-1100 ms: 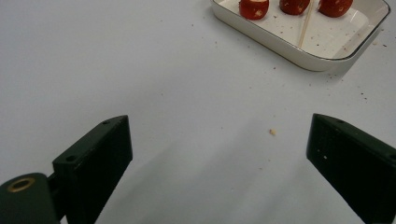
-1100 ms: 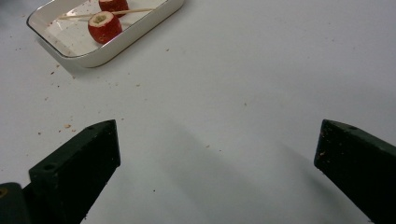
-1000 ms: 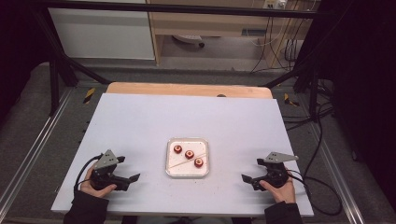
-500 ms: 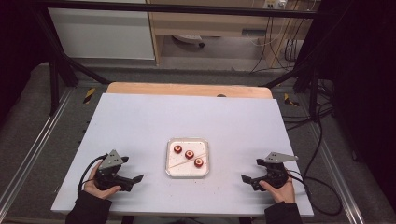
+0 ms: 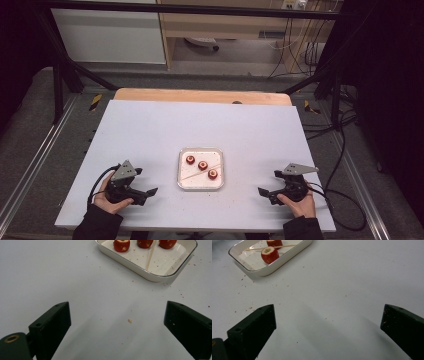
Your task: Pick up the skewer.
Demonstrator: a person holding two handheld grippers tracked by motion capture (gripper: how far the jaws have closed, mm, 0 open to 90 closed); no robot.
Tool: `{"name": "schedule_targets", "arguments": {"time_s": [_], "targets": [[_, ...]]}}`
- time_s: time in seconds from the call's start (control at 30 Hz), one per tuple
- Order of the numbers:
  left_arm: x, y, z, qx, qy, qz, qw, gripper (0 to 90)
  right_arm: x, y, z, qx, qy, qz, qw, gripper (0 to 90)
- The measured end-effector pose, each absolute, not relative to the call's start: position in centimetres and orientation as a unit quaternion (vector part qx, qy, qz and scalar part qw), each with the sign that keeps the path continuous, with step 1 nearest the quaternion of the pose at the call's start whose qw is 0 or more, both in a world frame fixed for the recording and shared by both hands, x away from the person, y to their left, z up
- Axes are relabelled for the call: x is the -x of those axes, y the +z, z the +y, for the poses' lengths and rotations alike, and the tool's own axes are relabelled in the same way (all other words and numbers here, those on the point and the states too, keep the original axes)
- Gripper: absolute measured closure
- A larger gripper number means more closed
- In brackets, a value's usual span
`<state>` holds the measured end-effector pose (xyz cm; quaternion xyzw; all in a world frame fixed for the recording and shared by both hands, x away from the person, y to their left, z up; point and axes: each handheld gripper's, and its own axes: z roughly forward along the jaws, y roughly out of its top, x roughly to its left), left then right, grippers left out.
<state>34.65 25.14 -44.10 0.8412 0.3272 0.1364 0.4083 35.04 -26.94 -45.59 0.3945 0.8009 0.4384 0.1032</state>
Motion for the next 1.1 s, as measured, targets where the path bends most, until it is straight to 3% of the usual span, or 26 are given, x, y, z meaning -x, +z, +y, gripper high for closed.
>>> {"name": "schedule_targets", "arguments": {"time_s": [1.1], "targets": [[-35.8,-42.0,19.4,-0.864,0.133,0.28,0.396,7.6,-35.0,-45.5,-26.9,-0.391,0.436,0.804,0.102,0.7]]}}
